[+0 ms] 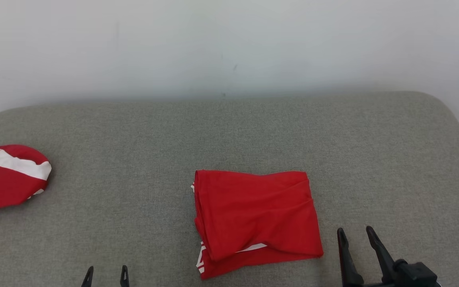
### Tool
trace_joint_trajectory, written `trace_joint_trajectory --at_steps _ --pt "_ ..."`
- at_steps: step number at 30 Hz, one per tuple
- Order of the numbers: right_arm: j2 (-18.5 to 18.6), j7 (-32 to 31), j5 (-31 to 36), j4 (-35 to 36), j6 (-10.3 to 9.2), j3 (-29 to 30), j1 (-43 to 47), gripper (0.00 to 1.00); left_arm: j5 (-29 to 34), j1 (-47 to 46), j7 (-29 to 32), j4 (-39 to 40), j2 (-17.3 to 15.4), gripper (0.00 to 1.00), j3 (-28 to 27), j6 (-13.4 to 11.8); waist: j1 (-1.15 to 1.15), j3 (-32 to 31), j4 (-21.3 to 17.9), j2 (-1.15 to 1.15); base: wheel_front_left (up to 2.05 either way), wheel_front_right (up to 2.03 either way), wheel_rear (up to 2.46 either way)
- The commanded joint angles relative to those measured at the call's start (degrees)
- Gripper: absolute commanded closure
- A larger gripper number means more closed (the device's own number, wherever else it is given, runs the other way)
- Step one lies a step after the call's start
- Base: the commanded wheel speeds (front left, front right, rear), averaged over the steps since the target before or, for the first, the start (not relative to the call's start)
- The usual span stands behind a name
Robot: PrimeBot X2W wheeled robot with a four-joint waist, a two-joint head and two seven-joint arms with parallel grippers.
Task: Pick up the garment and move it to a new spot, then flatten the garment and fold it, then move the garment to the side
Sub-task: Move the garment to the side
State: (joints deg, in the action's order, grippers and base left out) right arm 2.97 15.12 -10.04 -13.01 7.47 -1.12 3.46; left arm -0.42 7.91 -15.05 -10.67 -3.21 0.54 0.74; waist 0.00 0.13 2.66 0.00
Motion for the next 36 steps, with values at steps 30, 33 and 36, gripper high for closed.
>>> trace_joint_trajectory --at_steps 30,33,36 --pt "0.2 -0.2 -3.6 -49.7 0.07 -8.1 -34.6 0.0 -0.9 -4.4 -0.2 0.3 0.3 0.0 -0.7 0.4 0.0 5.9 1.5 0.0 0.0 0.0 0.0" --pt "-0.2 -1.4 -6.8 -52.7 0.07 -10.7 -34.9 0.08 -1.0 -4.3 -0.2 0.1 0.3 0.0 -0.9 0.6 0.0 5.8 1.5 0.0 0.0 0.0 0.0" --pt "-0.3 -2.1 -10.2 -53.2 0.07 -13.8 -35.4 1.0 -1.0 -4.7 -0.2 -0.1 0.3 0.0 -0.7 0.6 0.0 5.9 1.8 0.0 0.0 0.0 0.0"
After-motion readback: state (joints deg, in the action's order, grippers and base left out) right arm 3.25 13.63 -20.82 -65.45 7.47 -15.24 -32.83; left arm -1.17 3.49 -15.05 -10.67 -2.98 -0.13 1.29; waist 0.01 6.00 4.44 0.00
